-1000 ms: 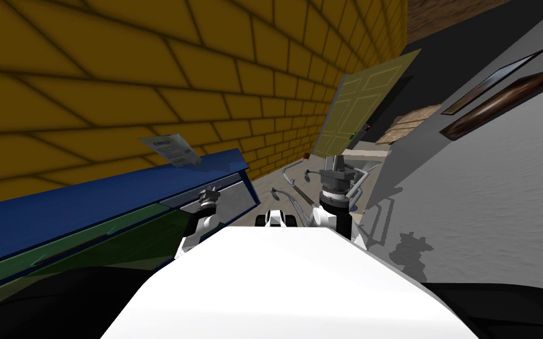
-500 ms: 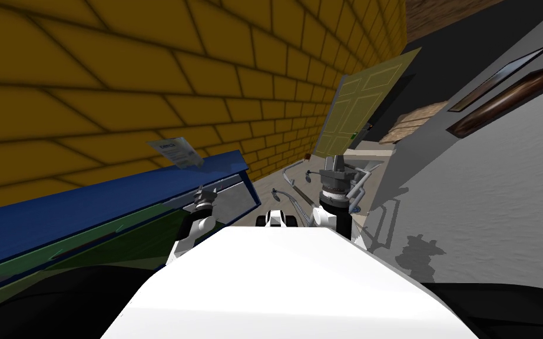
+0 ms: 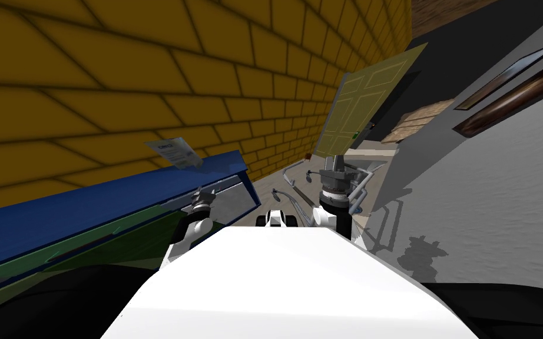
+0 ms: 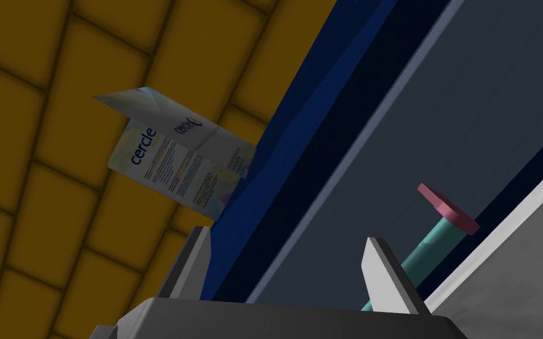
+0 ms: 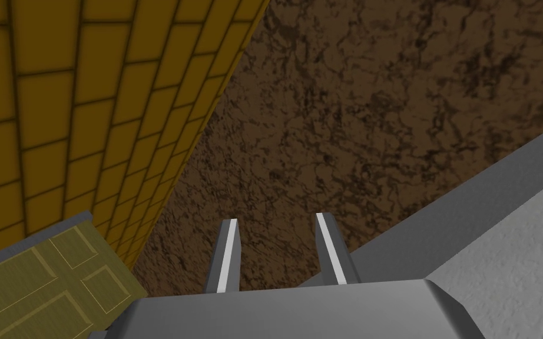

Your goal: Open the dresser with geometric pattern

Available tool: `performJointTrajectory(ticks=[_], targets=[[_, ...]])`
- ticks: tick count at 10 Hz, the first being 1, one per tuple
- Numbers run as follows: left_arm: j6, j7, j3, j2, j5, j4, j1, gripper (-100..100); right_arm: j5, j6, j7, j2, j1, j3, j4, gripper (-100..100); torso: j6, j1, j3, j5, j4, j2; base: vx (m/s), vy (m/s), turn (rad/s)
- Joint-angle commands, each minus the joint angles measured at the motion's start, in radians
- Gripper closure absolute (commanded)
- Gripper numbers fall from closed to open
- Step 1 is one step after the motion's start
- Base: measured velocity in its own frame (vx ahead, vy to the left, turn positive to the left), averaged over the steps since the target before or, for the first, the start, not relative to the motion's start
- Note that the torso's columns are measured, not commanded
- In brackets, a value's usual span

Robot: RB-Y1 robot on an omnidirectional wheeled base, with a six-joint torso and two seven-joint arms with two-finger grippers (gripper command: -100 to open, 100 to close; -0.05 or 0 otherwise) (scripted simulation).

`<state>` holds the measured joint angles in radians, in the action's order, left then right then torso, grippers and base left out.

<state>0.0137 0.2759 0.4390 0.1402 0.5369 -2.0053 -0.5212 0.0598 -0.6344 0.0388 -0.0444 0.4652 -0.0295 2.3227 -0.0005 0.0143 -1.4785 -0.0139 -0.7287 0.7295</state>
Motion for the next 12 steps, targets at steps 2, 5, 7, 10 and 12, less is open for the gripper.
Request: performJointTrajectory(ticks=[2, 5, 7, 10, 12], targets=[[0.048, 0.004, 0.011, -0.003, 0.01, -0.006, -0.025, -100, 0.0, 0.0, 0.0, 0.0, 0.0, 0.0, 0.0, 0, 0.0, 0.0, 0.0, 0.0, 0.0, 0.0, 0.005, -0.015, 0.017], [0.089, 0.01, 0.03, 0.001, 0.024, -0.033, -0.052, -100, 0.0, 0.0, 0.0, 0.0, 0.0, 0.0, 0.0, 0, -0.002, 0.003, 0.0, -0.002, 0.001, -0.001, 0.031, -0.018, 0.025], [0.108, 0.013, 0.039, 0.002, 0.03, -0.046, -0.065, -100, 0.0, 0.0, 0.0, 0.0, 0.0, 0.0, 0.0, 0, -0.002, 0.004, 0.0, -0.002, 0.0, 0.0, 0.025, -0.012, 0.006], [0.129, 0.016, 0.048, 0.004, 0.037, -0.061, -0.078, -100, 0.0, 0.0, 0.0, 0.0, 0.0, 0.0, 0.0, 0, -0.003, 0.005, 0.002, -0.002, 0.0, 0.002, 0.011, -0.011, 0.012], [0.151, 0.019, 0.059, 0.005, 0.045, -0.075, -0.093, -100, 0.0, 0.0, 0.0, 0.0, 0.0, 0.0, 0.0, 0, -0.004, 0.005, 0.002, -0.002, 0.0, 0.002, 0.014, -0.014, 0.022]])
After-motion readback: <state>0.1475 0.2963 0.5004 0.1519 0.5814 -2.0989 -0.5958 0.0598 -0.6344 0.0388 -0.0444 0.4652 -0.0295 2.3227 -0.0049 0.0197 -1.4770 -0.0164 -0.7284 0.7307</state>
